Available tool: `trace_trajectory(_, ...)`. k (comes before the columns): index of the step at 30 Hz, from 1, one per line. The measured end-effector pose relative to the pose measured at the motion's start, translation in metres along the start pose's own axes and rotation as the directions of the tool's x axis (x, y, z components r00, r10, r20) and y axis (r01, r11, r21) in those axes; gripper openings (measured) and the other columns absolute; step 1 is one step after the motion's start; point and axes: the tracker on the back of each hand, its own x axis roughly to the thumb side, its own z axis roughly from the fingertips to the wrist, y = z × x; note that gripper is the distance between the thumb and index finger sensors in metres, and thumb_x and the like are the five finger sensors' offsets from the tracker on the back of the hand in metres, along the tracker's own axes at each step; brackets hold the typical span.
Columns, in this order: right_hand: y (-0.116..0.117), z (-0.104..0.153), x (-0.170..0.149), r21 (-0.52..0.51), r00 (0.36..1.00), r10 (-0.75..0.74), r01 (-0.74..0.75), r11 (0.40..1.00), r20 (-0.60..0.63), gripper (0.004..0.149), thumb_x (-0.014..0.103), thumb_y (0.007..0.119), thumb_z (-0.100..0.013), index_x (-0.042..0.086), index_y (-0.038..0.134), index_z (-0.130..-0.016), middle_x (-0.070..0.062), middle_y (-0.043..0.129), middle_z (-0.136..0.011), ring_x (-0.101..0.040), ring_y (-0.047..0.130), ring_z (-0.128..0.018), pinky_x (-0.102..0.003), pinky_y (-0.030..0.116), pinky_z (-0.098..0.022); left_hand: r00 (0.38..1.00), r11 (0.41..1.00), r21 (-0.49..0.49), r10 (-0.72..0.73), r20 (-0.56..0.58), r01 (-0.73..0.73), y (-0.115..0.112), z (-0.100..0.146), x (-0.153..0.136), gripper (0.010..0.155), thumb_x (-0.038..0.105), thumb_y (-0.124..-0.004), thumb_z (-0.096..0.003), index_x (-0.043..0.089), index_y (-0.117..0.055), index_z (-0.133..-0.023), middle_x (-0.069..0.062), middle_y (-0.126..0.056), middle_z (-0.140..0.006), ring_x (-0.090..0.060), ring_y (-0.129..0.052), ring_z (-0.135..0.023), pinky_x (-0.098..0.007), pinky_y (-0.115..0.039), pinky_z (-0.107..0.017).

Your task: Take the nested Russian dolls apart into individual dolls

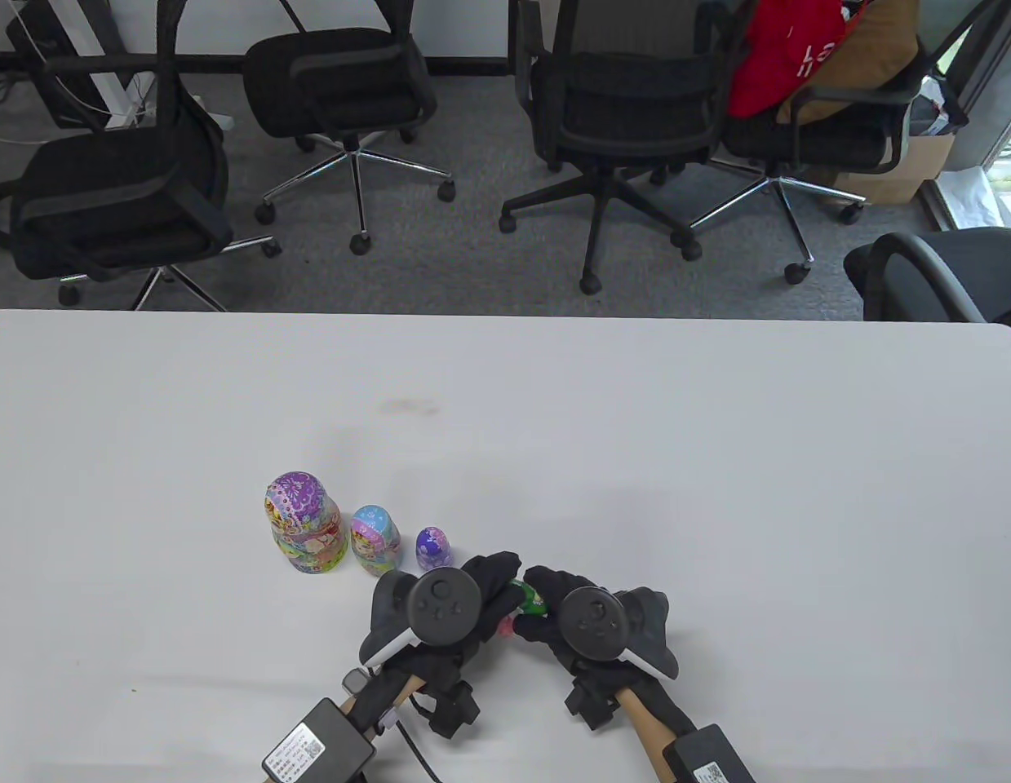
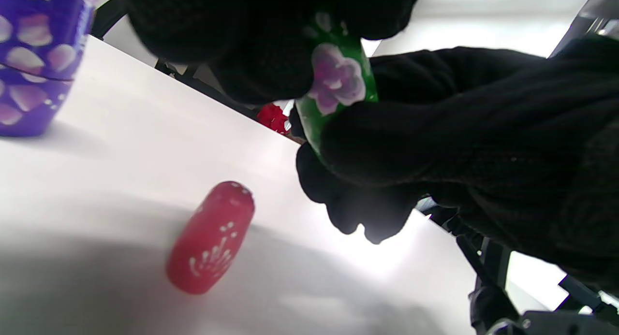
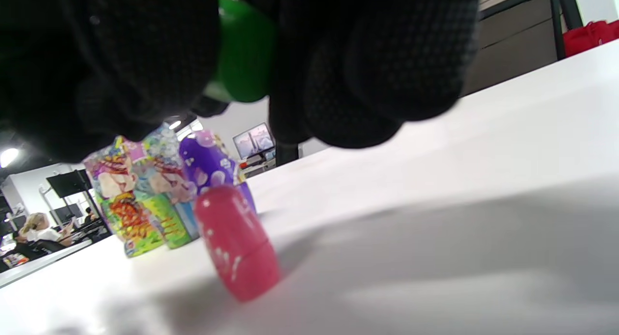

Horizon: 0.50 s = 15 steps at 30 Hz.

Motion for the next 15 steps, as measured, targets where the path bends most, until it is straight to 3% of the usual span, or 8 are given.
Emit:
trace_trajectory(10,0.002,-0.003,-0.002,0.045,0.999,-0.027,0.028,0.999,-0.025,0.07,0.043,0.083,-0.041,0.004,0.068,-0.098,-0.014,0.09,-0.081,-0.03,0.094,-0.059,-0.036,0.087,-0.042,0.999,1.0,0.017,-0.015,-0.033,0.015,0.004,-0.002,-0.002,0.054,0.035,-0.071,-0.0568,0.009,-0.073,-0.104,-0.017,-0.089,-0.091,-0.018,-0.099,-0.056,-0.027,-0.091,-0.034)
trace_trajectory(15,0.001,-0.006,-0.011,0.071,0.998,0.016,-0.012,0.997,-0.068,0.075,0.044,0.082,-0.041,0.003,0.063,-0.101,-0.017,0.088,-0.085,-0.031,0.093,-0.06,-0.037,0.087,-0.043,0.983,0.984,0.056,-0.166,-0.082,0.171,0.008,-0.004,-0.003,0.053,0.034,-0.072,-0.0568,0.009,-0.075,-0.103,-0.017,-0.09,-0.091,-0.018,-0.099,-0.054,-0.027,-0.091,-0.032)
